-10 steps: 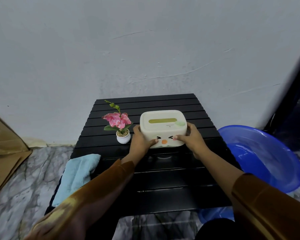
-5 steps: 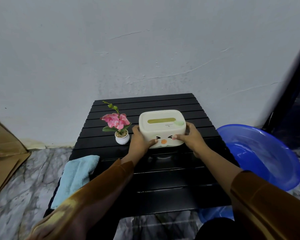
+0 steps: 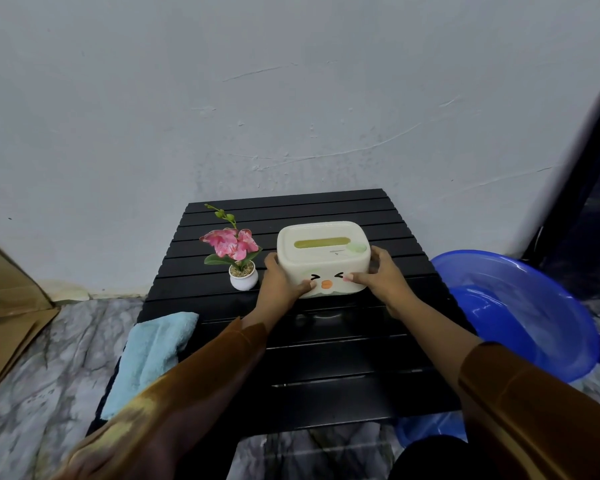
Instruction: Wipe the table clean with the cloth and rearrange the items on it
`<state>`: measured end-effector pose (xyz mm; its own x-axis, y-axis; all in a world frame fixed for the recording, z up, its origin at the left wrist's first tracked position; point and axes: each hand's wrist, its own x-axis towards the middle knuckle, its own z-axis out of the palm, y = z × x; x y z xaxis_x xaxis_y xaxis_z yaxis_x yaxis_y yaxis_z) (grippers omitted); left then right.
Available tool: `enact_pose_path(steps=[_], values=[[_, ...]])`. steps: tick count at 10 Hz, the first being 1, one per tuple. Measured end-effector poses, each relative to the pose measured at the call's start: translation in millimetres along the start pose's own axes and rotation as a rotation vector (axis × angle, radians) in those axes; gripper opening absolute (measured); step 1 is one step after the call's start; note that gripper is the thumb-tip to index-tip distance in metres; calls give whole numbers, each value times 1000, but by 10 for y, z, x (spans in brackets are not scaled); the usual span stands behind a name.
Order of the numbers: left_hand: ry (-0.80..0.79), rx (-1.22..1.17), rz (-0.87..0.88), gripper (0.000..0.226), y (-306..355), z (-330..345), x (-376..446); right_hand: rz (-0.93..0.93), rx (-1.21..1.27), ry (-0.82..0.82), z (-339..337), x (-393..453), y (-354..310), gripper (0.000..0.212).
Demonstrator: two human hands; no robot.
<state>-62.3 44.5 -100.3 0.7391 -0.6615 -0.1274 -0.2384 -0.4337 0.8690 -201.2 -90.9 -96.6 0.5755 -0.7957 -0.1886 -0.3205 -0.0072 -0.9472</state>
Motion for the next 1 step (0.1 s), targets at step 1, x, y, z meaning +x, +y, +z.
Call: enact_pose_path(steps=[1], values=[[14, -39, -18, 100, -40, 13, -34, 1, 7, 33, -5, -43, 60, 89]])
